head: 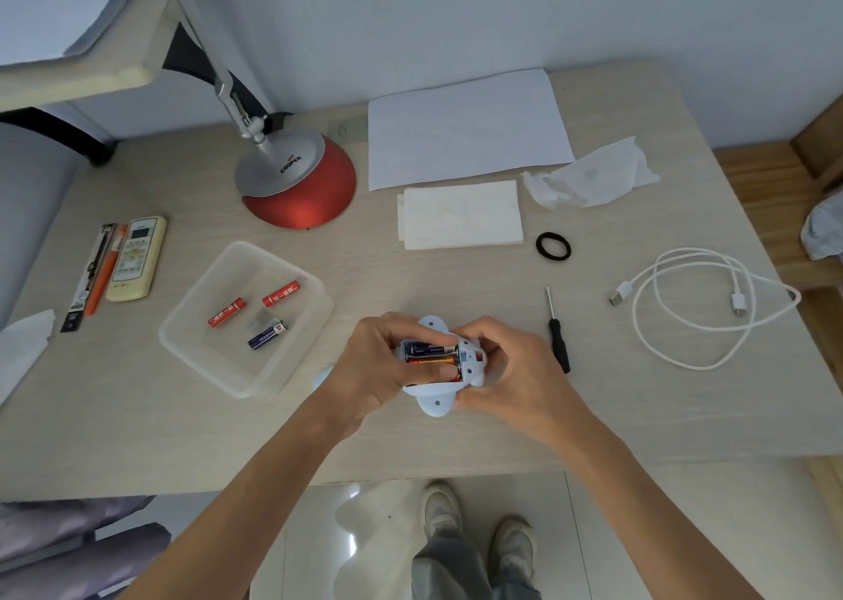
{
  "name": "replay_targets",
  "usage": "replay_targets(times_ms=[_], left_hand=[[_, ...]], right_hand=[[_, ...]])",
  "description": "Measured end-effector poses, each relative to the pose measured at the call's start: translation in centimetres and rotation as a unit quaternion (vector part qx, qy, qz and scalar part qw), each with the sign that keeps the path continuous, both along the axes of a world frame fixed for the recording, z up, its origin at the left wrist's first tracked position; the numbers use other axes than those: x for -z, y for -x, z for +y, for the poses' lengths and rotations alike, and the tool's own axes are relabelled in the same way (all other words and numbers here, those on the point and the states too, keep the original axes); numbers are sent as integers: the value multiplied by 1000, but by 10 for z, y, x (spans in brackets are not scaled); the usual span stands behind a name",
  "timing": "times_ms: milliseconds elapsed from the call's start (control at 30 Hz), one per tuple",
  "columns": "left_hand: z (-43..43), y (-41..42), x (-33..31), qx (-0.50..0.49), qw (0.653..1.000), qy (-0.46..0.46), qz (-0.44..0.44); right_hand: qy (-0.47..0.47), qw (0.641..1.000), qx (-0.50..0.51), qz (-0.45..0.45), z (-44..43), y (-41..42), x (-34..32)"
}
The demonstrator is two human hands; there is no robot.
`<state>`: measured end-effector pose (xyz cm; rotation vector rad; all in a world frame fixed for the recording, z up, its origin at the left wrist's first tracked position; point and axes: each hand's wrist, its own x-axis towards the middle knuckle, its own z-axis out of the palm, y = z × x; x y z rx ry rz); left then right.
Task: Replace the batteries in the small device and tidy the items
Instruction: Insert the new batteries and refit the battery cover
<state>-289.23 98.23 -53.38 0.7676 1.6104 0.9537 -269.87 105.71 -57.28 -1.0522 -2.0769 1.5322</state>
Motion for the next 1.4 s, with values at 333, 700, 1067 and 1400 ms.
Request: replay_targets(times_ms=[333,700,1067,1400], left_hand=[[-17,23,-30,-4,976,-47,213],[-75,54,0,193,836,39,513],[-70,59,6,145,866,-27,477],[-27,22,-61,167,859,-177,451]], right_hand=[[0,1000,4,0,-1,0,1],[-4,1000,1,4,-1,0,0],[-18,1000,-4,7,-2,0,-2],[-14,1000,0,20,-2,0,0]])
